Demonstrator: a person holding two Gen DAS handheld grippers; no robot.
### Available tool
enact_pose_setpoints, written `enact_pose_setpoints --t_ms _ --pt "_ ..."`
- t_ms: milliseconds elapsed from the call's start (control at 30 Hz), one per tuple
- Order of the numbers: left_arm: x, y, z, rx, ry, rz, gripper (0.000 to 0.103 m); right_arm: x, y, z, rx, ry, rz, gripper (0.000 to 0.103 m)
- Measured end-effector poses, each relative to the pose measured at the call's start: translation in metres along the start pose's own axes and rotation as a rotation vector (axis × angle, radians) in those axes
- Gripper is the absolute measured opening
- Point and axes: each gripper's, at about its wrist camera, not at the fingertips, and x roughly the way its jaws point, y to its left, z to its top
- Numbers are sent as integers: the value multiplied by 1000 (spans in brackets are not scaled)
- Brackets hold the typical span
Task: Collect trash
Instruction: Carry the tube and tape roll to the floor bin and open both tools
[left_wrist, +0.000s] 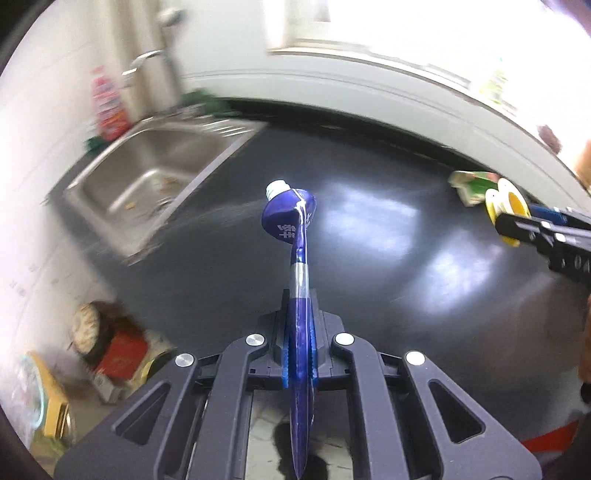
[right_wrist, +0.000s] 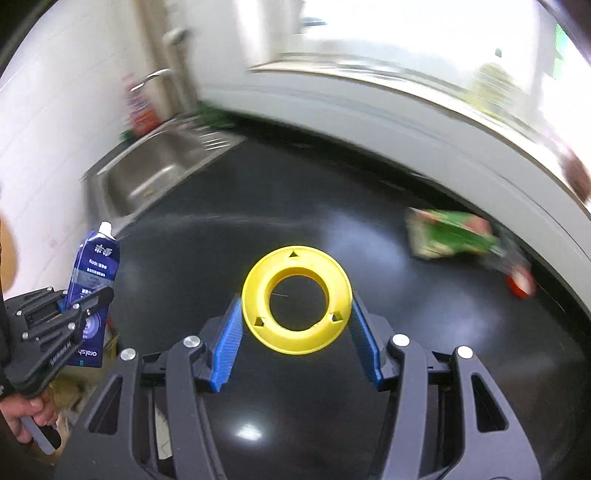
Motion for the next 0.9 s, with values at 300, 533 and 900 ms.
enact_pose_setpoints --t_ms 300,533,900 --pt "-13 135 -88 -217 100 131 7 53 196 2 -265 137 325 55" --pt "-2 190 -142 -313 180 95 7 88 287 -30 -379 273 408 55" --pt "41 238 -182 -362 222 16 7 158 358 -48 -439 383 402 55"
